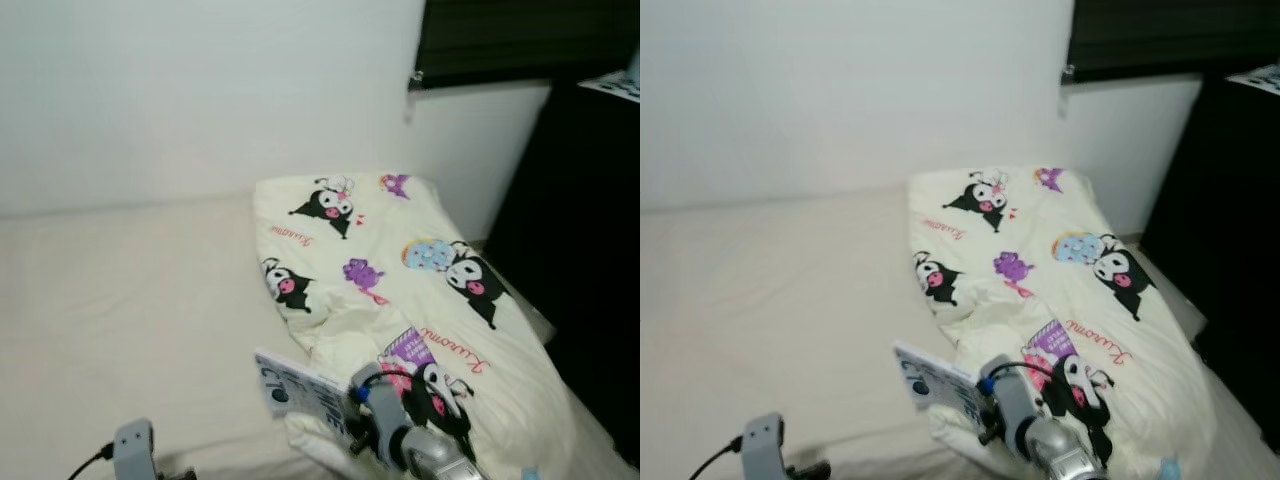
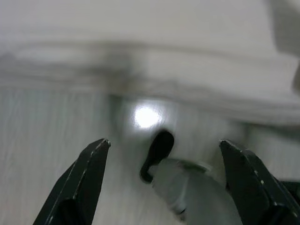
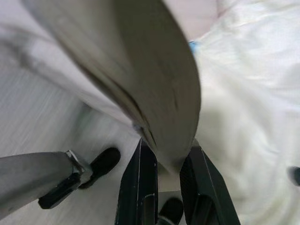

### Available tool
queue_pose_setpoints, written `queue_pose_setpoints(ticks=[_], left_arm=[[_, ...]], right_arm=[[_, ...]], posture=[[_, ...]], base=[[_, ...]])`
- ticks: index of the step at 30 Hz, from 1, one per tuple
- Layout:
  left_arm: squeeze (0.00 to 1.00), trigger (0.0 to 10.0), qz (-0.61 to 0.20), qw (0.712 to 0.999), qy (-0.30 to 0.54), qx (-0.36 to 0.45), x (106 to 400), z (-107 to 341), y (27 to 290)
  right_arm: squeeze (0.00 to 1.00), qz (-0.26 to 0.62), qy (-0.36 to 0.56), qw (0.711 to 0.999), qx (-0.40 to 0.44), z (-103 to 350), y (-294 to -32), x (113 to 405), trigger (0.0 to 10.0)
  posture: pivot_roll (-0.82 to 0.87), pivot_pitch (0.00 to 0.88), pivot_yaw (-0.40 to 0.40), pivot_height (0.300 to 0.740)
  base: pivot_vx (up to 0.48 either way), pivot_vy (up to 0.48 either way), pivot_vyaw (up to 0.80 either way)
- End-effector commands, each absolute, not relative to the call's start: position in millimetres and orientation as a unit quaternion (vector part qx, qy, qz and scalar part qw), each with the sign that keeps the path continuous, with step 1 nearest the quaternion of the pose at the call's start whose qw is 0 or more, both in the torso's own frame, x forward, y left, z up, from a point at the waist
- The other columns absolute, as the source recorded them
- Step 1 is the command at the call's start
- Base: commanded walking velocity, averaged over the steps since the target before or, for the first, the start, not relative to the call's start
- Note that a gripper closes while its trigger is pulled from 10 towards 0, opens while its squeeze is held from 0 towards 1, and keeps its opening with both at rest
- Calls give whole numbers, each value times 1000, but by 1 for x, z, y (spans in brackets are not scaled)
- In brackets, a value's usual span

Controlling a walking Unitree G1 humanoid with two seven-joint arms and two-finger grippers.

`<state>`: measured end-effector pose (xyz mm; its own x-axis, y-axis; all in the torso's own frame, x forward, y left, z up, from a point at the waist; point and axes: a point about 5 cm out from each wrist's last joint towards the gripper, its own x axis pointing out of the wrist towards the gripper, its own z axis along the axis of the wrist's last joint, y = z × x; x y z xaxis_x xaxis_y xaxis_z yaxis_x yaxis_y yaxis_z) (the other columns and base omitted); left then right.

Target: Clean up the room

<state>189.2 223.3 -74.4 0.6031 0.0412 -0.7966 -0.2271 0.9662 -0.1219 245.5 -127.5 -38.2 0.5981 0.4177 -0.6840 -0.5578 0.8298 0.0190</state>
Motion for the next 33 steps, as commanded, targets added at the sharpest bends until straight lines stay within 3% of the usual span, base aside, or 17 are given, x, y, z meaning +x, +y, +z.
queue_pose_setpoints(ticks=[1,7,12,33], left_arm=[[0,10000,68,881,459,-95,180,-80,221],[0,10000,51,875,475,-78,168,-85,219],[0,10000,50,862,498,-78,150,-93,218],[0,10000,35,872,485,-62,159,-88,222]], right_arm=[[0,252,358,895,-90,-42,-133,243,10000],[0,210,365,906,-44,-51,-137,233,10000],[0,254,320,910,-68,-39,-123,247,10000],[0,255,302,917,-53,-36,-118,252,10000]], posture=[[-112,39,8,740],[-93,45,1,740],[-108,46,4,740],[-94,41,10,740]], base=[[0,0,781],[0,0,779],[0,0,775],[0,0,775]])
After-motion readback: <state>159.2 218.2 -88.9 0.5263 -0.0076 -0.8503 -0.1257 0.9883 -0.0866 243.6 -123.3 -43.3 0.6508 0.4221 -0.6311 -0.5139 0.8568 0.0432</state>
